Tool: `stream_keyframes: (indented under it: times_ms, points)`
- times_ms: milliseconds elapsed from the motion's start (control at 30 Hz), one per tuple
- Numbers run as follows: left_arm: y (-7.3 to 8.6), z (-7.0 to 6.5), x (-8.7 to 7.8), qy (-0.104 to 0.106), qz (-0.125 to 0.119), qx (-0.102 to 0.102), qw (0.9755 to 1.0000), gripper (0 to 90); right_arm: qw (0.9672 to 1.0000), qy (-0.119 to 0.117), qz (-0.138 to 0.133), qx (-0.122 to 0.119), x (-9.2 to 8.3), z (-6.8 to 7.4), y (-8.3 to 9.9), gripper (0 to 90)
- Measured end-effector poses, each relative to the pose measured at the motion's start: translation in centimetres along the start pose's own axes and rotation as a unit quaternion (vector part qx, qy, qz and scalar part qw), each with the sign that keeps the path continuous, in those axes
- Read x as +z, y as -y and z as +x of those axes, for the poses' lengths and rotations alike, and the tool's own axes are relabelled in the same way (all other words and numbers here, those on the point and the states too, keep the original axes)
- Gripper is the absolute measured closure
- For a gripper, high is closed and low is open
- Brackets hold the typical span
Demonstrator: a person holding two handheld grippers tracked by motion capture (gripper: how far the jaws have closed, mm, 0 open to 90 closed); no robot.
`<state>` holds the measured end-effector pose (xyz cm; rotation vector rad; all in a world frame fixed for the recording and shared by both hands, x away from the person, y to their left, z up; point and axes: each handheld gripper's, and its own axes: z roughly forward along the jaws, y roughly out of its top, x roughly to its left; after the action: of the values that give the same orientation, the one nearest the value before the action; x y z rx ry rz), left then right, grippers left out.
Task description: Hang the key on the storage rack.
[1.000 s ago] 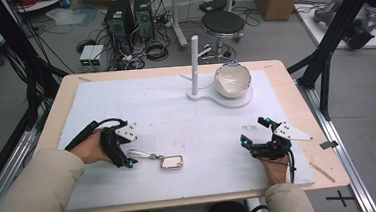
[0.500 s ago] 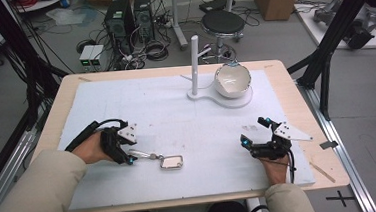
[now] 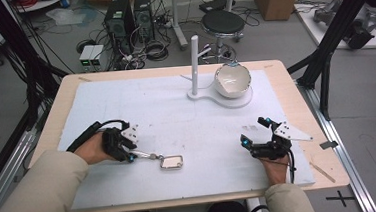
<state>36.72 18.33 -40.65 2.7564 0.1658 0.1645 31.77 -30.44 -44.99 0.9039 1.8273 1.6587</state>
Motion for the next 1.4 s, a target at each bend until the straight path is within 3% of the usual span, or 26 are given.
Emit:
stream_keyframes:
  times_ms: [167, 500, 667, 767, 800, 1100, 1167, 1400]
  points:
    - [-0.1, -0.2, 0.0, 0.006, 0.009, 0.009, 0.9999, 72.4, 1.0000, 0.000, 0.002, 0.003, 0.0, 0.1, 0.0, 0.6]
    - [-0.1, -0.3, -0.2, 0.010, 0.007, 0.014, 0.9998, 73.4, 1.0000, 0.000, 0.001, -0.001, 0.0, 0.0, 0.0, 0.6]
    - [-0.3, -0.5, -0.3, 0.009, 0.002, 0.005, 0.9999, 73.5, 1.0000, 0.001, 0.000, 0.000, 0.0, 0.0, 0.0, 0.6]
    - [-0.4, -0.5, -0.5, 0.007, -0.016, -0.004, 0.9998, 73.6, 1.0000, 0.000, -0.001, 0.007, -0.1, -0.1, 0.0, 0.6]
    - [-0.5, -0.6, -0.6, 0.011, -0.024, -0.016, 0.9995, 73.7, 1.0000, 0.000, -0.002, 0.007, 0.0, -0.1, 0.0, 0.6]
    - [-1.2, -0.7, -1.9, 0.014, -0.064, -0.031, 0.9974, 73.8, 0.9999, 0.001, 0.007, 0.012, 0.2, -0.2, -0.1, 0.6]
    - [-1.3, -0.7, -2.1, 0.012, -0.068, -0.031, 0.9971, 73.8, 0.9995, -0.011, 0.020, 0.024, 0.3, -0.1, -0.3, 0.6]
    - [-2.1, -1.1, -3.5, 0.002, -0.103, -0.024, 0.9944, 73.8, 0.9982, -0.054, 0.019, 0.015, 0.5, 0.3, -1.8, 0.6]
